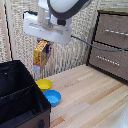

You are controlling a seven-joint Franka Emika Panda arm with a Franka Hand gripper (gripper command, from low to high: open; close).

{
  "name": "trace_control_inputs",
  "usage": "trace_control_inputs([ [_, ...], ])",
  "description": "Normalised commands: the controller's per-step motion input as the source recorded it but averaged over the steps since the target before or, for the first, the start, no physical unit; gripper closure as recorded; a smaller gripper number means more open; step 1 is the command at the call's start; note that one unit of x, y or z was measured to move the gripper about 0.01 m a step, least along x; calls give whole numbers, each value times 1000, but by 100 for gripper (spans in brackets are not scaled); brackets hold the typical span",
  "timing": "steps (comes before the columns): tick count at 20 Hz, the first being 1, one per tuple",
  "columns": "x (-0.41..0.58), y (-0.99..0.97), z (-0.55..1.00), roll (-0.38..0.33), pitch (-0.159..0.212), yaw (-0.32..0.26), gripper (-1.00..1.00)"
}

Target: Position your gripper near the granola bar, please. Lightly grip the granola bar with your gripping tool. Relocate your gripper along with the granola bar toward the leading division of the caddy with caution. Gently release the granola bar into the leading division of the caddy.

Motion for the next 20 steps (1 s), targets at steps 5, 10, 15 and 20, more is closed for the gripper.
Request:
trace_control_inputs([
  [5,0,613,0,49,75,-142,100],
  [10,0,414,38,183,142,-104,100],
  [15,0,357,95,213,126,-114,100],
  [20,0,422,41,173,130,-114,100],
])
